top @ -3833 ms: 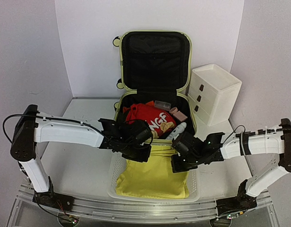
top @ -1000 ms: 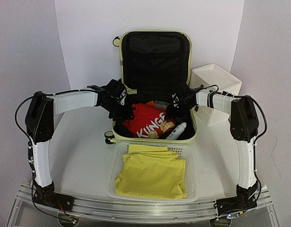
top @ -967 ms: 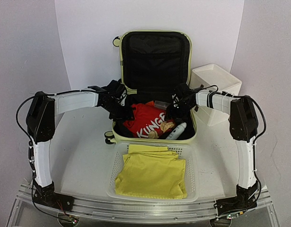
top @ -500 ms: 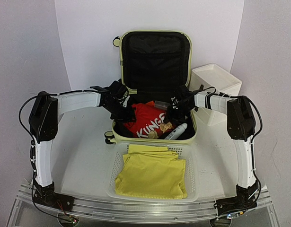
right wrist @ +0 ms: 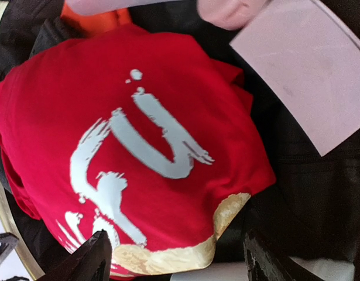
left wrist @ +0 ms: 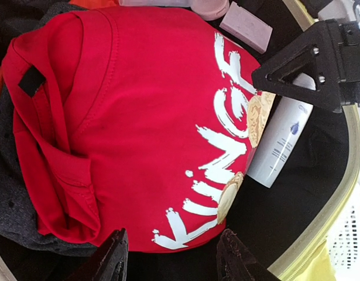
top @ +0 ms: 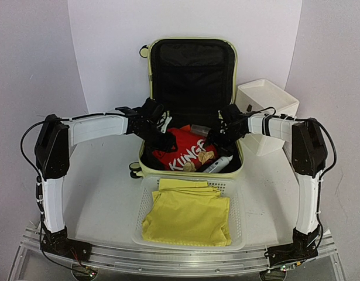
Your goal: Open, take out, and arrange the luggage
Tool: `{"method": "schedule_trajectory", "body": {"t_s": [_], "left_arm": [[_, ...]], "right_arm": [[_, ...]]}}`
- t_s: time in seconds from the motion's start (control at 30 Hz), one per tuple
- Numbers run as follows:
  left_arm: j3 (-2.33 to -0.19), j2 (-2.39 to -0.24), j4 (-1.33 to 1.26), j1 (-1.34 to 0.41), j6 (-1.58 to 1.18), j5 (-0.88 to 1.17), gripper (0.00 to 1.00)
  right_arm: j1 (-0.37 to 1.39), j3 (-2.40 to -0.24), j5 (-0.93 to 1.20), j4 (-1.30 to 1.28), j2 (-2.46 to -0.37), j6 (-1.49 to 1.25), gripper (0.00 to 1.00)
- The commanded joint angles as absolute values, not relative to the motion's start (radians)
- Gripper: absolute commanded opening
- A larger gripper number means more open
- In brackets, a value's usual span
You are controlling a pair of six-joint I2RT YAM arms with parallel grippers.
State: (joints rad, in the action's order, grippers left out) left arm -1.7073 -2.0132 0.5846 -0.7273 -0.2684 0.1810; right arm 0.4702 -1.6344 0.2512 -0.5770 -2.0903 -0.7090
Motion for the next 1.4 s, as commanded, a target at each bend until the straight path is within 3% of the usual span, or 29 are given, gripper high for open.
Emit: {"method": "schedule_trajectory", "body": {"t_s": [0.0,0.07,0.17,0.5,0.6,0.67,0.83,0.93,1.27,1.37], "left_arm": [[-1.715,-1.942,0.533,-0.730,-0.241,0.179,0.53],[-1.711,-1.944,0.527,-0.740,-0.239,0.183,0.53],[-1.712,-1.955,0.525,-0.755,-0.231,0.181,0.53],[-1.736,-1.980,0.508,-0.811,-0.157,0.083,0.55],[-1.747,-1.999,0.478,-0.833,-0.164,0.038,0.59],[-1.755,-2.014,0.458,-0.850,-0.171,0.011,0.70],[-1.796,-2.059,0.438,-0.892,-0.197,-0.102,0.84],[-1.820,-2.091,0.434,-0.912,-0.219,-0.195,0.99],[-1.941,-2.205,0.575,-0.943,-0.326,-0.537,0.99],[-1.933,-2.206,0.619,-0.943,-0.335,-0.637,0.87]], "right_arm": [[0.465,-1.590,0.263,-0.489,-2.065,-0.886,0.77],[0.465,-1.577,0.314,-0.436,-2.093,-0.911,0.76],[0.468,-1.589,0.377,-0.383,-2.136,-0.936,0.65],[0.475,-1.659,0.389,-0.350,-2.030,-0.942,0.02],[0.487,-1.673,0.397,-0.348,-2.004,-0.967,0.00],[0.494,-1.684,0.396,-0.348,-1.997,-0.983,0.00],[0.514,-1.714,0.389,-0.338,-1.982,-1.031,0.00],[0.521,-1.738,0.376,-0.337,-1.984,-1.048,0.00],[0.536,-1.780,0.382,-0.321,-2.009,-1.088,0.00],[0.536,-1.775,0.362,-0.321,-1.995,-1.083,0.00]]}}
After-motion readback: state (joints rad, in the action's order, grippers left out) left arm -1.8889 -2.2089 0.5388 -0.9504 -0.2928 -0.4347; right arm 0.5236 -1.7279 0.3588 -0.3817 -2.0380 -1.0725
